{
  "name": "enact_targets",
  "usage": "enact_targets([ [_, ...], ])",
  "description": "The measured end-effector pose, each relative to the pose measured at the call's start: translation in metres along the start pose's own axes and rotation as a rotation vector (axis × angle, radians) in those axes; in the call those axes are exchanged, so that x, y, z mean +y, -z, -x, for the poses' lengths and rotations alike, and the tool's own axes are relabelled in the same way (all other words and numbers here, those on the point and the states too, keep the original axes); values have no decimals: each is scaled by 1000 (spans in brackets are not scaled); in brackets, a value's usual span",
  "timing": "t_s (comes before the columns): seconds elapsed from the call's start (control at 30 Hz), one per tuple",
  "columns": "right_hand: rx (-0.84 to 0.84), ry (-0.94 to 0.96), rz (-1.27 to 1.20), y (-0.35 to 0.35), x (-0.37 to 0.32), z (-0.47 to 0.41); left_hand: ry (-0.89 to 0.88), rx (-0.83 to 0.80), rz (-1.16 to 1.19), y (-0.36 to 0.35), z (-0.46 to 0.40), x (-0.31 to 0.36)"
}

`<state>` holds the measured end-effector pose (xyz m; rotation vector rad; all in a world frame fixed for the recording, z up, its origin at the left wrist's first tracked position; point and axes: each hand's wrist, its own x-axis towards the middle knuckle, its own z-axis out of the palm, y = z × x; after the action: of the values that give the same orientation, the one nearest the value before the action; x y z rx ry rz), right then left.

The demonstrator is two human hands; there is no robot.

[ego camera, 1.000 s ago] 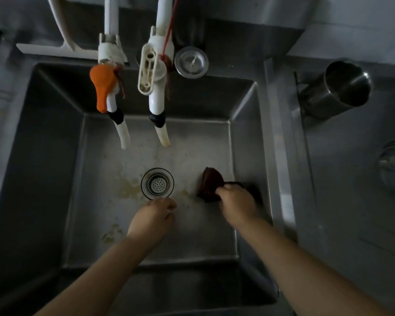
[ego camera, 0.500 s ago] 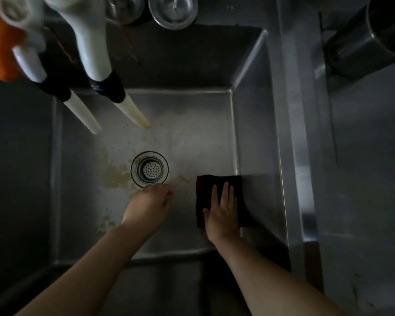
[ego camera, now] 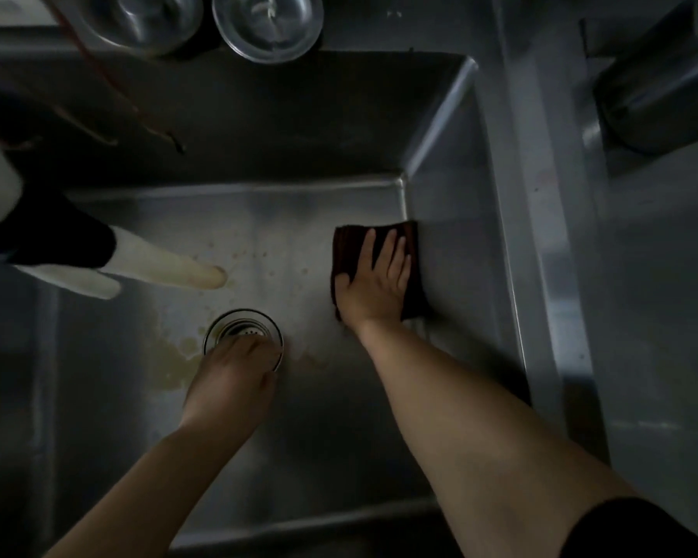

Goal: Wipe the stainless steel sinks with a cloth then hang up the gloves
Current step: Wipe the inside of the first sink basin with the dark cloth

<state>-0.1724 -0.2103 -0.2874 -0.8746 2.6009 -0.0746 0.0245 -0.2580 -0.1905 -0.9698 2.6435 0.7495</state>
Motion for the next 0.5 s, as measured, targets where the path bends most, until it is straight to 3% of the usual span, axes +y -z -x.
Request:
enact_targets([
  [0.3,-31,93,119,19,-13,-70,37,33,-4,4,-1,-16],
  [0.5,-110,150,189,11,2,-28,21,37,-30,13,11,-20],
])
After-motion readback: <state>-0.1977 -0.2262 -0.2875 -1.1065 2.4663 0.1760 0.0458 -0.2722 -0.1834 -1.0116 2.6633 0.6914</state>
